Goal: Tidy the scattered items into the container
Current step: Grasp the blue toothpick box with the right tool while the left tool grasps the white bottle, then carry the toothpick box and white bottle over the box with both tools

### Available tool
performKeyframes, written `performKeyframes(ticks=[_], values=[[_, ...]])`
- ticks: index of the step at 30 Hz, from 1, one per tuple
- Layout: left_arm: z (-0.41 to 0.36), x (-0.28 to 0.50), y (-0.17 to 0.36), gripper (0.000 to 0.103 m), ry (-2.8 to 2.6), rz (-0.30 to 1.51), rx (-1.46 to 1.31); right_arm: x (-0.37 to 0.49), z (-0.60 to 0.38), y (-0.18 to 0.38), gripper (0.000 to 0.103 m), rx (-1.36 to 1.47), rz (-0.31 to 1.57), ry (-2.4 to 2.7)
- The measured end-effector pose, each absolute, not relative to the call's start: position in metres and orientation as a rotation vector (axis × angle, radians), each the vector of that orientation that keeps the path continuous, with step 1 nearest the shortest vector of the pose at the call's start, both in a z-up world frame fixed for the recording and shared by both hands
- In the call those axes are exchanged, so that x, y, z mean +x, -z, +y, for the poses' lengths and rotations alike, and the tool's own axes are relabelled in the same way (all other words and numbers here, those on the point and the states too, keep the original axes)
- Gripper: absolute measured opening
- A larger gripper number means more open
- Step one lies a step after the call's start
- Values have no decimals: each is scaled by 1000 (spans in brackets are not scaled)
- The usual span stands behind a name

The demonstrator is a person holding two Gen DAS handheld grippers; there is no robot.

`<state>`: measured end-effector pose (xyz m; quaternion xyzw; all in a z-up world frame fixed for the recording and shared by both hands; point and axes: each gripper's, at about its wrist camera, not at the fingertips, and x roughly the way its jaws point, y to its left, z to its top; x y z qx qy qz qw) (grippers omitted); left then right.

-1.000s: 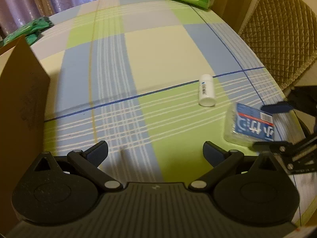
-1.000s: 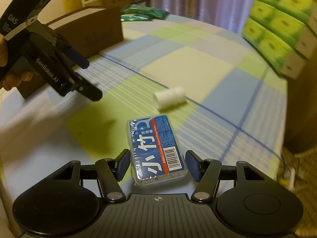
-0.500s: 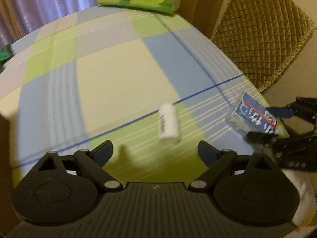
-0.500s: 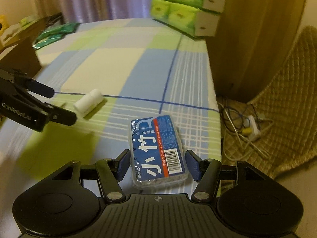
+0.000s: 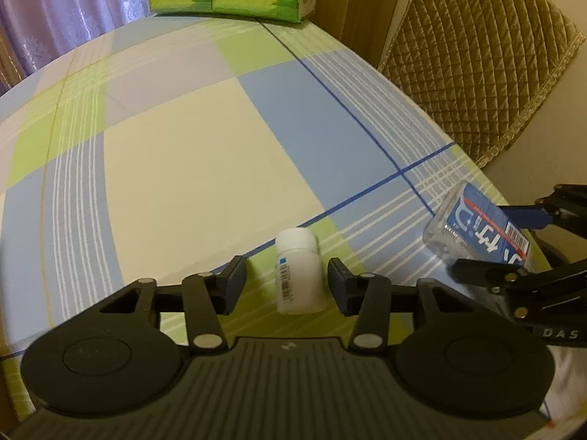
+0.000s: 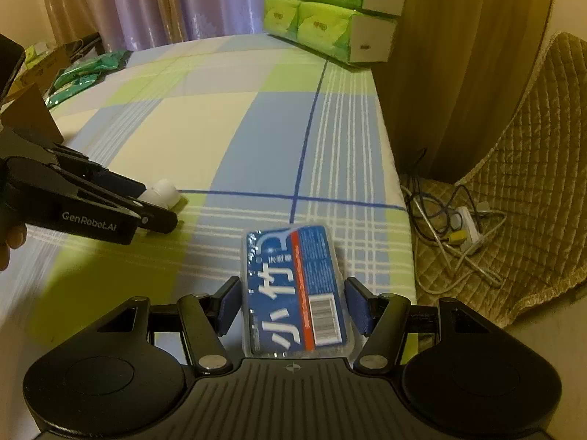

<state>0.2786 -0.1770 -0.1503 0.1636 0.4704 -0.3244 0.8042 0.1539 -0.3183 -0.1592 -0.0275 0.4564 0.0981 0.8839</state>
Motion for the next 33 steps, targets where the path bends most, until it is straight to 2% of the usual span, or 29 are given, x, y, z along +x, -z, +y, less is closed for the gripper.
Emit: performKeyframes(ticks=[1,3,16,33], values=[[-178,277,150,36,699,1001,361,155,-316,160,58,-67,950,-202],[-179,274,149,22,713,996,370,157,-314,161,58,-84,956,-200],[-163,257,145,22,676,1046,372,152,-307,164,55,-108,971,-213],[-96,196,133,22,622,1099,252,105,-273,151,55,-32,1010,-356]])
